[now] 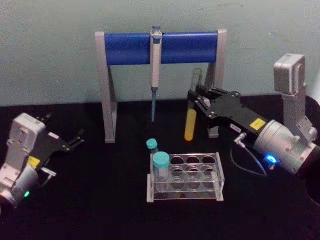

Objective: Pick up the test tube from the test tube rack, shake it, then place it back into the test tube rack.

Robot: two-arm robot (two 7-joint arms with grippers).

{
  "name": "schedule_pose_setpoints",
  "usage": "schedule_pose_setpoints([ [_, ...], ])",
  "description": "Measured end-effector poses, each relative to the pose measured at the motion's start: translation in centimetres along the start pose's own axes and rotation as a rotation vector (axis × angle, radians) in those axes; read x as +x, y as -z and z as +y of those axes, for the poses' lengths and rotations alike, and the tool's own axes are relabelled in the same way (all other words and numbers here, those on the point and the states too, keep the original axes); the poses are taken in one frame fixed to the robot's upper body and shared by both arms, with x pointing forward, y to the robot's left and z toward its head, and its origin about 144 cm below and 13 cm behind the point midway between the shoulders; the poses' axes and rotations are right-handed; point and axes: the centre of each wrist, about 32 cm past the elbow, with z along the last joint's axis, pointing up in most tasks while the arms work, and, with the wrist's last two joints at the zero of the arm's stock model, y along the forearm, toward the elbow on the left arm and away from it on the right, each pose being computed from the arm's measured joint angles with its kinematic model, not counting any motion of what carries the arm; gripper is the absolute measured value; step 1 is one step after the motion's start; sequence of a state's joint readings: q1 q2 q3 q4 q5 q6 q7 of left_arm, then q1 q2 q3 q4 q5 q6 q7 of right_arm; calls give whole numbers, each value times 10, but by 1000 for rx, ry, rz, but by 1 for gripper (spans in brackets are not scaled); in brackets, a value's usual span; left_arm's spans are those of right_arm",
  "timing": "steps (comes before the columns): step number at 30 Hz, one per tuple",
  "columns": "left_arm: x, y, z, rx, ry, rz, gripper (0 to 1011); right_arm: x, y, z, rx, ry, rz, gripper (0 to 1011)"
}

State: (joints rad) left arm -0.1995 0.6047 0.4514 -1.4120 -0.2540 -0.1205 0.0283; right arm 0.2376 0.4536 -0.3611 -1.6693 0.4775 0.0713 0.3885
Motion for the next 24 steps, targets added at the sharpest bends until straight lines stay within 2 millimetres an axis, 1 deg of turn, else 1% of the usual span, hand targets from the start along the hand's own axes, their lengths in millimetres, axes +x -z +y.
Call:
schedule_pose_setpoints([
  [8, 0, 0, 0, 0, 0, 0, 1001, 1, 1, -4, -3, 12, 2, 216],
  [24, 0, 0, 0, 0, 0, 0, 1001, 1, 2, -4, -9, 10, 5, 216],
])
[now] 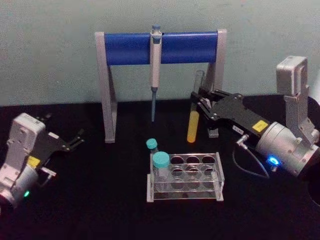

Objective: Pick up the test tube from the test tube rack, shake it, then place it back into the test tube rack.

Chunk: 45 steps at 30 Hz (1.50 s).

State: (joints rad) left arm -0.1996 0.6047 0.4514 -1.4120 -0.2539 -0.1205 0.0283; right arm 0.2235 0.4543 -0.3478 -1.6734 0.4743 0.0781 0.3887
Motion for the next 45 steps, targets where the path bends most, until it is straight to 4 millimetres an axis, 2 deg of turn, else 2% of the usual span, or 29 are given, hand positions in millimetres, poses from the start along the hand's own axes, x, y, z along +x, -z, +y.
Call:
schedule_pose_setpoints([
  [20, 0, 0, 0, 0, 0, 0, 1001, -11, 2, -13, 11, -73, 35, 216],
  [45, 0, 0, 0, 0, 0, 0, 1001, -24, 23, -22, -32, -122, 81, 216],
])
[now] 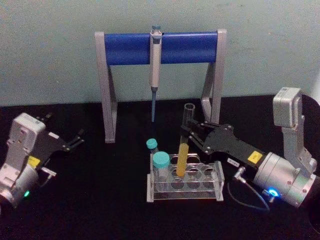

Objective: Pick up the test tube from the test tube rack, shake it, then place it back into the test tube rack.

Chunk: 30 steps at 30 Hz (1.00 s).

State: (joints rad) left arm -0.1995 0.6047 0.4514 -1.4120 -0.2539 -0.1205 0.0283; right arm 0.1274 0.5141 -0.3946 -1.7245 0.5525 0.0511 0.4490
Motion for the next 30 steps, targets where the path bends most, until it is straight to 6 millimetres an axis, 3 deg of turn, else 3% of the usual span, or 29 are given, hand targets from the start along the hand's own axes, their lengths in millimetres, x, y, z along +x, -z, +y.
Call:
schedule_pose_setpoints([
  [30, 0, 0, 0, 0, 0, 0, 1001, -2, 22, 7, -52, 3, -18, 216],
])
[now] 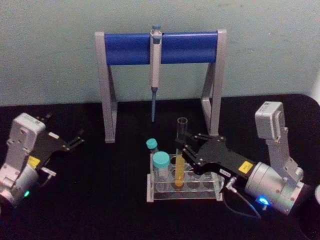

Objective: Pick up the test tube from the test tube rack, shake it, then place it back into the test tube rack.

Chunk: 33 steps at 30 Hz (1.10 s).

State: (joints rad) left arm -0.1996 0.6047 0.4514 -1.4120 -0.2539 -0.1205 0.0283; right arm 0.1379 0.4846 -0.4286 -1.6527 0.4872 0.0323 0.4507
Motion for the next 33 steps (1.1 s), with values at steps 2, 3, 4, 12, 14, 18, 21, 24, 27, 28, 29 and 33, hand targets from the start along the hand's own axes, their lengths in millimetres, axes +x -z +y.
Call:
schedule_pose_setpoints([
  [2, 0, 0, 0, 0, 0, 0, 1001, 0, 2, 0, -4, 1, 2, 216],
  [3, 0, 0, 0, 0, 0, 0, 1001, 0, 3, 0, -6, 2, 2, 216],
  [4, 0, 0, 0, 0, 0, 0, 1001, 0, 3, 1, -8, 2, 2, 216],
  [12, 0, 0, 0, 0, 0, 0, 1001, -2, 9, 1, -24, 5, -3, 217],
  [14, 0, 0, 0, 0, 0, 0, 1001, -2, 11, 1, -27, 5, 0, 216],
  [18, 0, 0, 0, 0, 0, 0, 1001, -3, 13, 1, -35, 5, 5, 216],
  [21, 0, 0, 0, 0, 0, 0, 1001, -4, 16, 1, -40, 6, 9, 216],
  [24, 0, 0, 0, 0, 0, 0, 1001, -4, 17, 1, -45, 8, 13, 217],
  [27, 0, 0, 0, 0, 0, 0, 1001, -5, 18, 1, -49, 9, 14, 216],
  [28, 0, 0, 0, 0, 0, 0, 1001, -5, 18, 1, -50, 10, 15, 216],
  [29, 0, 0, 0, 0, 0, 0, 1001, -5, 18, 1, -51, 10, 16, 216],
  [33, 0, 0, 0, 0, 0, 0, 1001, -5, 19, 1, -52, 12, 16, 216],
])
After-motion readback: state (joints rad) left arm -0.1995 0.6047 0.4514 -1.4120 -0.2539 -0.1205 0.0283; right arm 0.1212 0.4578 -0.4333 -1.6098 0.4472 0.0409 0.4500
